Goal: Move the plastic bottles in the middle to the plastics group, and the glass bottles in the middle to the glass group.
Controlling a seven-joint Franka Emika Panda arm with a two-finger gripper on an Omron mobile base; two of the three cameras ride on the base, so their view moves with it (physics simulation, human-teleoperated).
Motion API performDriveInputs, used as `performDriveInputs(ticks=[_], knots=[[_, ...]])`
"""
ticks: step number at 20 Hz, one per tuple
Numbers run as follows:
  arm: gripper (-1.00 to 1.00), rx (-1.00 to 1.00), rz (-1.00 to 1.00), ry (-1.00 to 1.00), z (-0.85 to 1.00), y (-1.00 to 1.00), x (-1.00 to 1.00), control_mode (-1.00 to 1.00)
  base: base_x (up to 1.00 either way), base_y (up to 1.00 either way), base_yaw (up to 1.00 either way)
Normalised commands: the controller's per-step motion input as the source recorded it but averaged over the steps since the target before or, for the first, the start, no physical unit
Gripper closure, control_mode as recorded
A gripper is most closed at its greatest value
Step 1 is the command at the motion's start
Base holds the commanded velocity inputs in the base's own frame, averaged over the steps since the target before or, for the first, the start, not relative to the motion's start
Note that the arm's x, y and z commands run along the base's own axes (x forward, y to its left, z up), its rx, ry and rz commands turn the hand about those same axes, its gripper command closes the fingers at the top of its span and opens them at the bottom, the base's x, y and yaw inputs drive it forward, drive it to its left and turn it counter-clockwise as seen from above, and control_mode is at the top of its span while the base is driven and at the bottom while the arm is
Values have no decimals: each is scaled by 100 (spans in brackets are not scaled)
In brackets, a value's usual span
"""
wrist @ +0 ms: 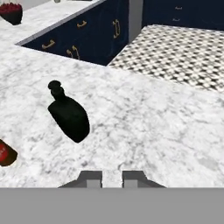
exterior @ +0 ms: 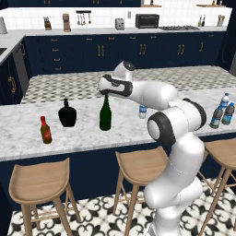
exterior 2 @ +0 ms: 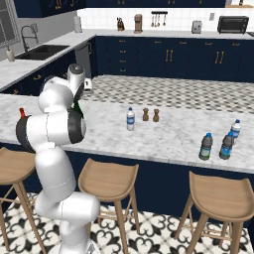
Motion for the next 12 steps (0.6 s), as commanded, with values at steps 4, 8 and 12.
performDriveInputs(ticks=[4, 8, 12], knots=[[100, 0, 28, 0, 0, 91, 0, -100, 0, 0, 0], [100, 0, 24, 0, 0, 84, 0, -100, 0, 0, 0], [100, 0, 15, 0, 0, 76, 0, -100, 0, 0, 0]])
